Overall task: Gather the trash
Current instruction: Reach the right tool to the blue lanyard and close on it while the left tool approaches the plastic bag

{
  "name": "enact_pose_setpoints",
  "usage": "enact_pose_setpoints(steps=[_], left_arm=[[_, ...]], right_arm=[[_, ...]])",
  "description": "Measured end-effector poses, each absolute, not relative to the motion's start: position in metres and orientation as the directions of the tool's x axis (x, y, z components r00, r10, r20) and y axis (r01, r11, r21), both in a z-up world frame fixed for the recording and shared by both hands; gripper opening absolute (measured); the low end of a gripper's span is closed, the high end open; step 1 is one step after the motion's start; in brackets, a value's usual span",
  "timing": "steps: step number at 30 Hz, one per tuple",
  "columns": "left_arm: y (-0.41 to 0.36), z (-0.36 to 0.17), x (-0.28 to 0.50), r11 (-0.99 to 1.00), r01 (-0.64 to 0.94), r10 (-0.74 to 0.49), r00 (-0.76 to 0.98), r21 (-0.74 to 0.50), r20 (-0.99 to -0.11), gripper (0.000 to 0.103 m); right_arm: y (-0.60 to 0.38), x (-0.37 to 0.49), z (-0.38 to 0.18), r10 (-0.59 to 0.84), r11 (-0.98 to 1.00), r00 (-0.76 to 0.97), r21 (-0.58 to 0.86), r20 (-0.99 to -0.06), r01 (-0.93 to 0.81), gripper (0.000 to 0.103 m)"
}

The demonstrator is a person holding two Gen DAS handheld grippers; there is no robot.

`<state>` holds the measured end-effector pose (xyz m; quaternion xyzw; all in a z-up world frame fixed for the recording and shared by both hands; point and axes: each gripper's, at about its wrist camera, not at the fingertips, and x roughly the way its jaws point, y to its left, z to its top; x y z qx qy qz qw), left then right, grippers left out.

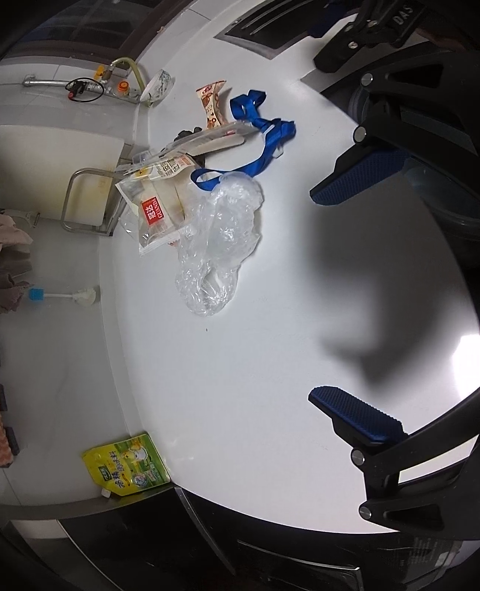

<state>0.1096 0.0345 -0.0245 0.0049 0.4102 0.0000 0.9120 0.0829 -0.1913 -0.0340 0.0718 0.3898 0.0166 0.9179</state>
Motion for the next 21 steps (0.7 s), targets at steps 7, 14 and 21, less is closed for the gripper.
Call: enact_pose_setpoints(steps=[7, 14, 21], left_arm=[[0.041, -0.029, 0.130, 1.000, -0.008, 0.019, 0.665, 0.018, -0.747, 0.097], [0.048, -0.033, 0.140, 1.000, -0.029, 0.026, 0.660, 0.009, -0.751, 0.097], [0.048, -0.035, 0.142, 1.000, -0.030, 0.013, 0.653, -0.009, -0.757, 0.097]], right_arm=[[-0.170, 0.132, -0.050, 0.121, 0.990, 0.665, 0.140, -0.737, -0.025, 0.094], [-0.154, 0.155, -0.059, 0.089, 0.995, 0.662, 0.094, -0.744, -0.028, 0.094], [-0.147, 0.162, -0.065, 0.033, 0.999, 0.671, 0.037, -0.741, -0.008, 0.093]])
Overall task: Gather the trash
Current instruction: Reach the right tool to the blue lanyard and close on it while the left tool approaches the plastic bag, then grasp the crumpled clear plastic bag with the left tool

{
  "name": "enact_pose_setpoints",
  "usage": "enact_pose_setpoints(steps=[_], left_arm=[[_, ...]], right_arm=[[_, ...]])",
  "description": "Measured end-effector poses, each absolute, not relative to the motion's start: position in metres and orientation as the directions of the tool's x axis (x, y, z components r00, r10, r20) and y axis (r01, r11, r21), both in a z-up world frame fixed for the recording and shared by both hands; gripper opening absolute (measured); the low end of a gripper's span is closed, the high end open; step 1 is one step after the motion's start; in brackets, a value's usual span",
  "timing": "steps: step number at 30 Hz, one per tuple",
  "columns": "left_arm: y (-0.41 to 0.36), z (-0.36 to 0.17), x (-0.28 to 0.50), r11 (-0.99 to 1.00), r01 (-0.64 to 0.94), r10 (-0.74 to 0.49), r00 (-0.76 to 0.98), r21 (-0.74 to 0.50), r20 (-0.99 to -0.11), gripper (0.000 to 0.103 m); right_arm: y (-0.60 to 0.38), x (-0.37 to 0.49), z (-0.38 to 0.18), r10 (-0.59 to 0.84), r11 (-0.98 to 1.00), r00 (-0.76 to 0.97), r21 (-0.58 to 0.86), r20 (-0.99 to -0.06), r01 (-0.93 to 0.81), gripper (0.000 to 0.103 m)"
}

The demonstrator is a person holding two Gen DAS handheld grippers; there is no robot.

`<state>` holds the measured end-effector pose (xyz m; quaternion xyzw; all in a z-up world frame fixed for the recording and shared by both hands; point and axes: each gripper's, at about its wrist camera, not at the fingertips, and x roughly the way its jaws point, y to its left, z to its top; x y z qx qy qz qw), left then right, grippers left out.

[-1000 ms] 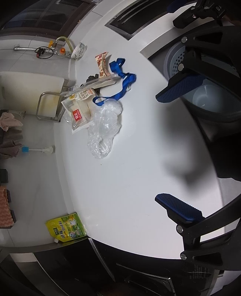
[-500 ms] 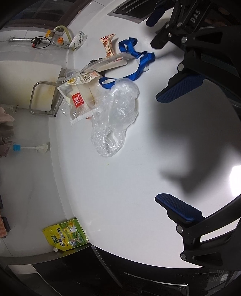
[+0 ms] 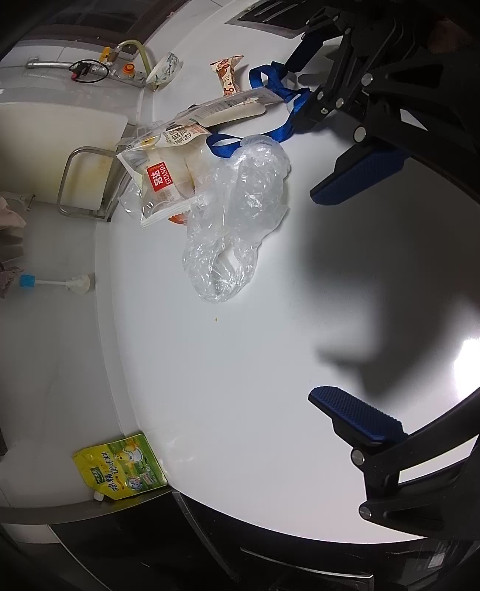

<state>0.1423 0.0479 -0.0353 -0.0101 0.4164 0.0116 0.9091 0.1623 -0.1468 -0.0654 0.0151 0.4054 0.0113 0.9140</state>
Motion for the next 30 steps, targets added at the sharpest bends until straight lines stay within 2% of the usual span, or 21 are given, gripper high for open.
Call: enact_pose_setpoints(steps=[1, 3, 8, 11, 19, 30], left_arm=[[0.048, -0.035, 0.143, 1.000, -0.030, 0.011, 0.653, -0.011, -0.757, 0.097], [0.047, -0.035, 0.143, 1.000, -0.029, 0.011, 0.654, -0.011, -0.756, 0.097], [0.044, -0.033, 0.142, 0.999, -0.032, 0.006, 0.657, -0.020, -0.754, 0.097], [0.043, -0.031, 0.142, 0.999, -0.036, 0.000, 0.660, -0.031, -0.752, 0.097], [0.028, -0.030, 0.142, 0.998, -0.043, -0.001, 0.673, -0.041, -0.740, 0.097], [0.000, -0.030, 0.161, 0.997, -0.058, -0.004, 0.683, -0.059, -0.731, 0.097]], right_arm=[[-0.146, 0.163, -0.066, 0.029, 0.999, 0.672, 0.032, -0.740, -0.008, 0.093], [-0.145, 0.163, -0.067, 0.028, 1.000, 0.673, 0.029, -0.739, -0.010, 0.083], [-0.143, 0.160, -0.064, 0.033, 0.999, 0.682, 0.020, -0.730, -0.027, 0.052], [-0.147, 0.155, -0.063, 0.048, 0.999, 0.684, 0.037, -0.728, -0.030, 0.045], [-0.167, 0.133, -0.060, 0.089, 0.996, 0.684, 0.080, -0.724, -0.045, 0.043], [-0.219, 0.101, -0.050, 0.070, 0.991, 0.715, 0.132, -0.695, 0.030, 0.043]])
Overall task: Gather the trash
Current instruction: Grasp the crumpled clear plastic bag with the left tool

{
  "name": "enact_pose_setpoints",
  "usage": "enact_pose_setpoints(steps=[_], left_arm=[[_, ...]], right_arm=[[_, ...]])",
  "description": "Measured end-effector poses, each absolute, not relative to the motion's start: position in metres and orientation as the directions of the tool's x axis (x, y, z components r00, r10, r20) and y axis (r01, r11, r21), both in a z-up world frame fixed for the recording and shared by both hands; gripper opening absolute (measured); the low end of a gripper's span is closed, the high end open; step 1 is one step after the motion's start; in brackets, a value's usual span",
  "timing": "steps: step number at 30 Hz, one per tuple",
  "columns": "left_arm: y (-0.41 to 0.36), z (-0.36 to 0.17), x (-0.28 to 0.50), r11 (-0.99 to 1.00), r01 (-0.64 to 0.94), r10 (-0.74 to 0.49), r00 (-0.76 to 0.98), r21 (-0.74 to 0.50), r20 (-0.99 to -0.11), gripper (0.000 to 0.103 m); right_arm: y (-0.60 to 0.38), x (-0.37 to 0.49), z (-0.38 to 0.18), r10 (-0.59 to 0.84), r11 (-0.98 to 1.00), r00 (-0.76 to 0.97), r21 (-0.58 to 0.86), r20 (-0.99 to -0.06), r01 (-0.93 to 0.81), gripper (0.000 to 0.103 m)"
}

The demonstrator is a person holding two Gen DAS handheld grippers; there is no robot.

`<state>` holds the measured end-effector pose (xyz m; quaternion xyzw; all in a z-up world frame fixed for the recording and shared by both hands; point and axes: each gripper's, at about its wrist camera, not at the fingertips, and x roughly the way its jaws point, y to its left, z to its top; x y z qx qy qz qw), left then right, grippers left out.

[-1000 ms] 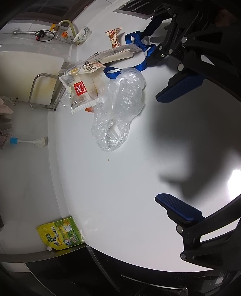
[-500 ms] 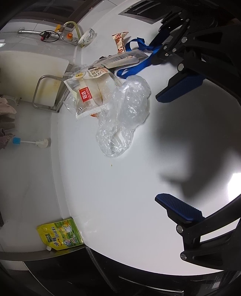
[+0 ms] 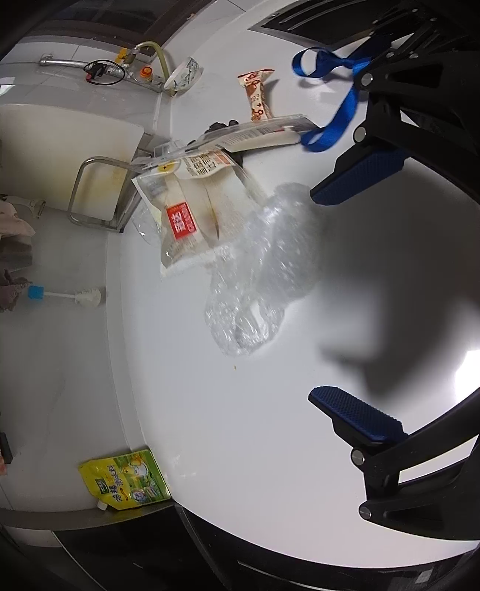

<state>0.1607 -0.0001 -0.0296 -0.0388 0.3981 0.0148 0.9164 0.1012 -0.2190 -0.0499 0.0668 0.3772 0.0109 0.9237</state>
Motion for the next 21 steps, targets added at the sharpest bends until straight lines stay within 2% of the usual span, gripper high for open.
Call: enact_pose_setpoints(steps=[13, 16, 18, 21], left_arm=[[-0.025, -0.045, 0.199, 0.997, -0.078, 0.053, 0.667, 0.001, -0.743, 0.097], [-0.026, -0.043, 0.199, 0.997, -0.075, 0.057, 0.681, 0.009, -0.730, 0.094], [-0.024, -0.042, 0.197, 0.998, -0.067, 0.046, 0.691, 0.000, -0.721, 0.076], [-0.024, -0.044, 0.198, 0.999, -0.048, 0.024, 0.679, -0.012, -0.734, 0.061]], right_arm=[[-0.226, 0.096, -0.055, 0.124, 0.981, 0.721, 0.193, -0.682, 0.014, 0.043], [-0.225, 0.095, -0.056, 0.133, 0.979, 0.720, 0.202, -0.681, 0.010, 0.043], [-0.224, 0.095, -0.056, 0.139, 0.978, 0.721, 0.207, -0.679, 0.006, 0.043], [-0.222, 0.094, -0.055, 0.144, 0.977, 0.724, 0.211, -0.674, 0.002, 0.043]])
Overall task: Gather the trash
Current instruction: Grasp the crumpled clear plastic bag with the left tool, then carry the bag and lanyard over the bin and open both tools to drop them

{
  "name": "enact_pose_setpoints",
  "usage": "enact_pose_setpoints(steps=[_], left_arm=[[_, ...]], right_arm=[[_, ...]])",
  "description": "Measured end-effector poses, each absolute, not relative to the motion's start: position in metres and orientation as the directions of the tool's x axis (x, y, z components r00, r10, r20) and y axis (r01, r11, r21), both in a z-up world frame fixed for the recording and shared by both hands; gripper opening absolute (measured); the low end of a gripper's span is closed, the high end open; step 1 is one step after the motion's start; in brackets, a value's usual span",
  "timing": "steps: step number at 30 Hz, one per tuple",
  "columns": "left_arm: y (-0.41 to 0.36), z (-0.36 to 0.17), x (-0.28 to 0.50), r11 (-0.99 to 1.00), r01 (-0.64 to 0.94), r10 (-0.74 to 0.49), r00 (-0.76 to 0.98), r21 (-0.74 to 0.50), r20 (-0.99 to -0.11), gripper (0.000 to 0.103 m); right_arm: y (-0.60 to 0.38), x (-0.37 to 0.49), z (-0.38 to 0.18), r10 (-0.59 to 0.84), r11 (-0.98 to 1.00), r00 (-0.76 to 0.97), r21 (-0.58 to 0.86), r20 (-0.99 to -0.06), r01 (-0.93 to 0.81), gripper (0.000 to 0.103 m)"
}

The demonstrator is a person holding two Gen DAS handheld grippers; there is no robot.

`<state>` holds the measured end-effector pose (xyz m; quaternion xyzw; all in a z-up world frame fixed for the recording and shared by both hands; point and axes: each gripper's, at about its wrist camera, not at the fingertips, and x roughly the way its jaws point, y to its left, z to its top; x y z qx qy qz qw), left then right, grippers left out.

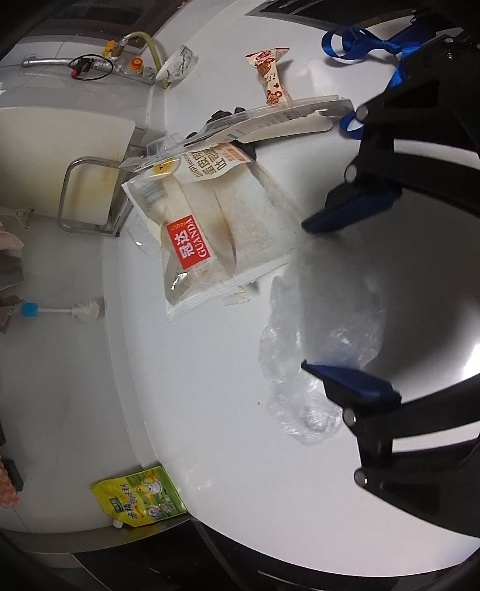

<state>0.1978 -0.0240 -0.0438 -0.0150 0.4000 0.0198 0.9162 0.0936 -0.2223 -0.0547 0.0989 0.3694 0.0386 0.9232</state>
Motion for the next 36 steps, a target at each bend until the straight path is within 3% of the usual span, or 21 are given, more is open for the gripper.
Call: enact_pose_setpoints(steps=[2, 6, 36], left_arm=[[-0.022, -0.044, 0.197, 0.999, -0.041, 0.009, 0.674, -0.026, -0.738, 0.048], [-0.016, -0.041, 0.192, 0.999, -0.028, -0.016, 0.674, -0.047, -0.739, 0.036], [-0.027, -0.004, 0.040, 0.985, 0.173, -0.141, 0.707, -0.024, -0.693, 0.035]], right_arm=[[-0.221, 0.092, -0.054, 0.147, 0.977, 0.725, 0.212, -0.673, -0.001, 0.043], [-0.220, 0.090, -0.052, 0.149, 0.977, 0.727, 0.214, -0.670, -0.004, 0.043], [-0.207, -0.017, -0.018, 0.096, 0.985, 0.750, 0.170, -0.654, 0.022, 0.043]])
